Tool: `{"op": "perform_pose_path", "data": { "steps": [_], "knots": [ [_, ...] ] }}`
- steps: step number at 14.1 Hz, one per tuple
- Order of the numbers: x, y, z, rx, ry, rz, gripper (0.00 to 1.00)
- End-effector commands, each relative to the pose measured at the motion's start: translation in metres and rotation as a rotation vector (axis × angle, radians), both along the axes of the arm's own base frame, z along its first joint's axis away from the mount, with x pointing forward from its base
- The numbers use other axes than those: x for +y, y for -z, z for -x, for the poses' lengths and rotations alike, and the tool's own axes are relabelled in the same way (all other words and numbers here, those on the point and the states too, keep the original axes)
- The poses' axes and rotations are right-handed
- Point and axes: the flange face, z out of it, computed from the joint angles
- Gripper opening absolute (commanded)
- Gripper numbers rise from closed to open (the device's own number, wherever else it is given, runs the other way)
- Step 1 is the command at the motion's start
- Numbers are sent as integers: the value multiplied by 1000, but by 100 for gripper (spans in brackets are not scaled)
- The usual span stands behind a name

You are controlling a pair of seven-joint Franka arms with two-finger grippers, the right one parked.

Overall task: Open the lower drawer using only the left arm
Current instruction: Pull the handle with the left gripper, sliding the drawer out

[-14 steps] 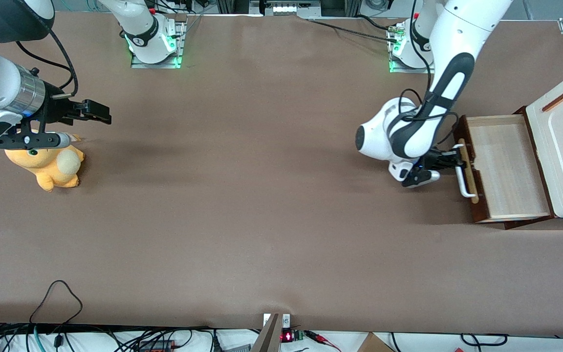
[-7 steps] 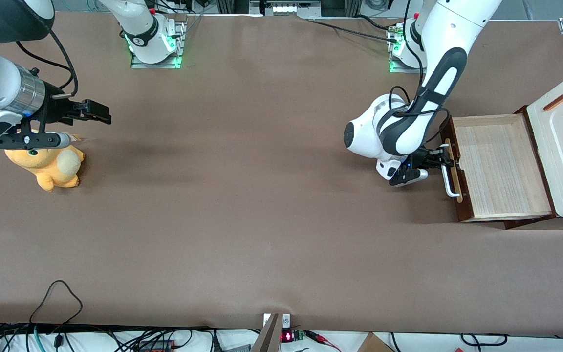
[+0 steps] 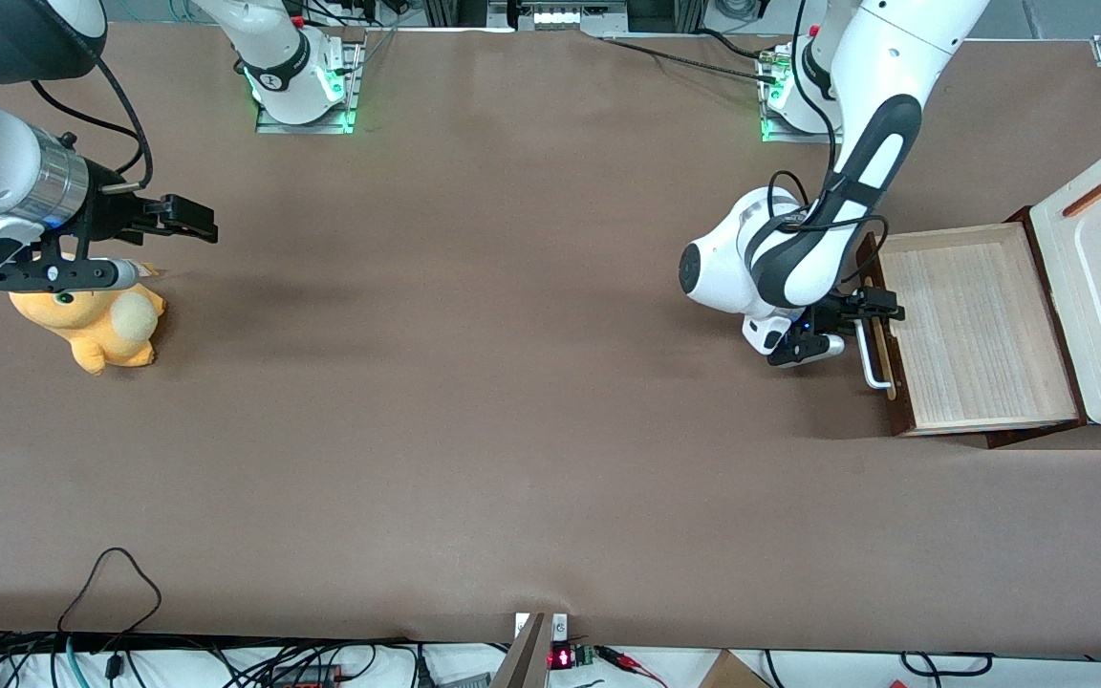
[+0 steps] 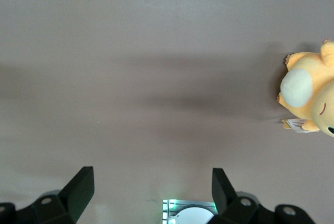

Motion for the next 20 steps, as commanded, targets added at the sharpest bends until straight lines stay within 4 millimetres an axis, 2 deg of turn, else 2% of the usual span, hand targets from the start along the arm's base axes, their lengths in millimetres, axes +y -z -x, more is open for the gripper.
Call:
{"op": "perform_pose_path", "data": {
  "steps": [1,6,8,9,11,14,17,19,20],
  "knots": [
    [2,-13,-4,18,-10,14,100],
    [5,-18,-7,7,-23,21,100],
    [0,-40,-17,-28,-66,71,100],
    [0,-43,-17,-32,-70,74,100],
    [2,-40,-16,-25,-69,73,100],
    [5,-47,-20,-40,-79,78,100],
    [15,-96,-28,-84,-134,192,100],
    [12,-146,-39,-118,-201,312,100],
    [13,-178,-43,-112,-218,390,100]
  ]
}}
